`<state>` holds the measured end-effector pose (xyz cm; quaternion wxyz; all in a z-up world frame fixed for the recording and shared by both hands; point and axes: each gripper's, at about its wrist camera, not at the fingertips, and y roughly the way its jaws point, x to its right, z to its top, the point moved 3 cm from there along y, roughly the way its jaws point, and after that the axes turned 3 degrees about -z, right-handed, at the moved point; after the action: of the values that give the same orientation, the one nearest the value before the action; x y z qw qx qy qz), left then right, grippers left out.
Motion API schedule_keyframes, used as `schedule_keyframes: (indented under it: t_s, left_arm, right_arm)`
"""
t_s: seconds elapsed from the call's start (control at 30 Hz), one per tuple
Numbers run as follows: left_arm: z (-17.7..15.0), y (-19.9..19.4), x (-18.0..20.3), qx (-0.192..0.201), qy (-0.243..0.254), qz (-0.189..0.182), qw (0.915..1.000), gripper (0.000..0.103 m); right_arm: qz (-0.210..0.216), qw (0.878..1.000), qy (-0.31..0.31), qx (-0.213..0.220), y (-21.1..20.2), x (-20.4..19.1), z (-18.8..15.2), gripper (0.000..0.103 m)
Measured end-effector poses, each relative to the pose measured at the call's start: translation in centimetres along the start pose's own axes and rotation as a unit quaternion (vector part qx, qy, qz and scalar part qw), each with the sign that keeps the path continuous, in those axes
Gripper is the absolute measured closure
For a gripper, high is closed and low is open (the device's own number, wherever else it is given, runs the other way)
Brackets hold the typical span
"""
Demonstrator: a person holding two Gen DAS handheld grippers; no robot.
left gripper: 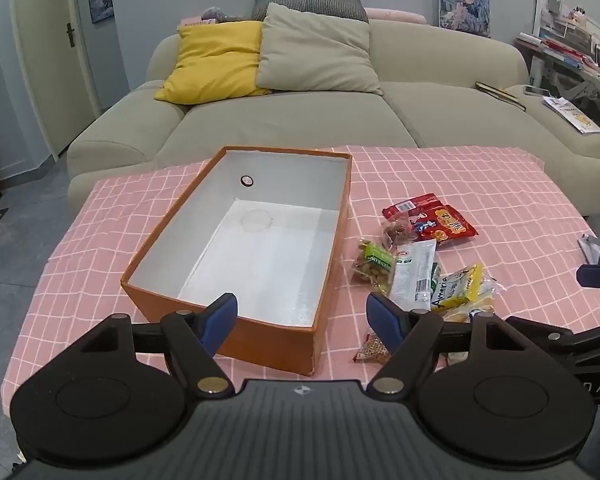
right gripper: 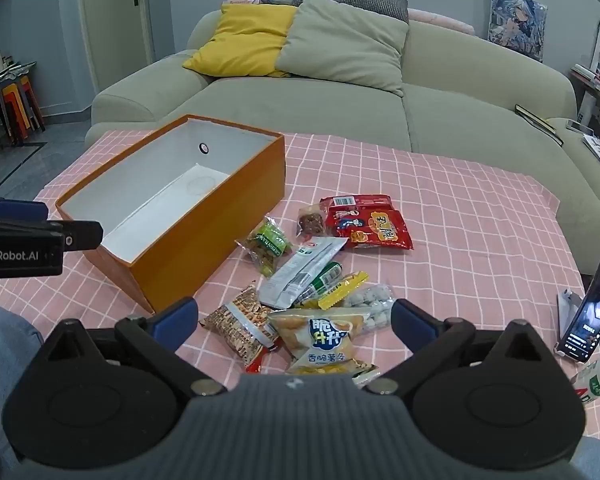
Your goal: Organize snacks
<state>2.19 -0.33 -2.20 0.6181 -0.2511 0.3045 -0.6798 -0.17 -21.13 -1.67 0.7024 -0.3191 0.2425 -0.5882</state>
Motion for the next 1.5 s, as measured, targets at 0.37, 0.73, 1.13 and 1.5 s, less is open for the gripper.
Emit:
schedule_keyframes:
  t_s: [0.37, 0.73, 1.13, 1.5]
  left_arm:
    - [0.2, -0.2, -0.1, 0.020, -0.011, -0.013, 0.9997, 0.021]
    - [0.1, -0.4, 0.2, 0.027, -0.007, -0.006, 0.9996, 0.025]
    - [0.4, -0.6, -0.1, 0.044, -0.011, -0.022, 0.9987, 0.025]
    - [0.4, -0.8, 0.0, 0.049, -0.006, -0.032, 0.9983, 0.025]
  right_arm:
    - [0.000, 1.000, 0.000, -0.002, -0.2, 0.1, 0.2, 0.004]
    - [0.001, 1.000, 0.000, -0.003, 0.6, 0.0, -0.3, 0.004]
    - [0.003, 1.000, -0.001, -0.008, 0.4, -0.2, 0.0, 0.004]
    - [0.002, 1.000, -0.001, -0.011, 0.5, -0.4, -0.1, 0.004]
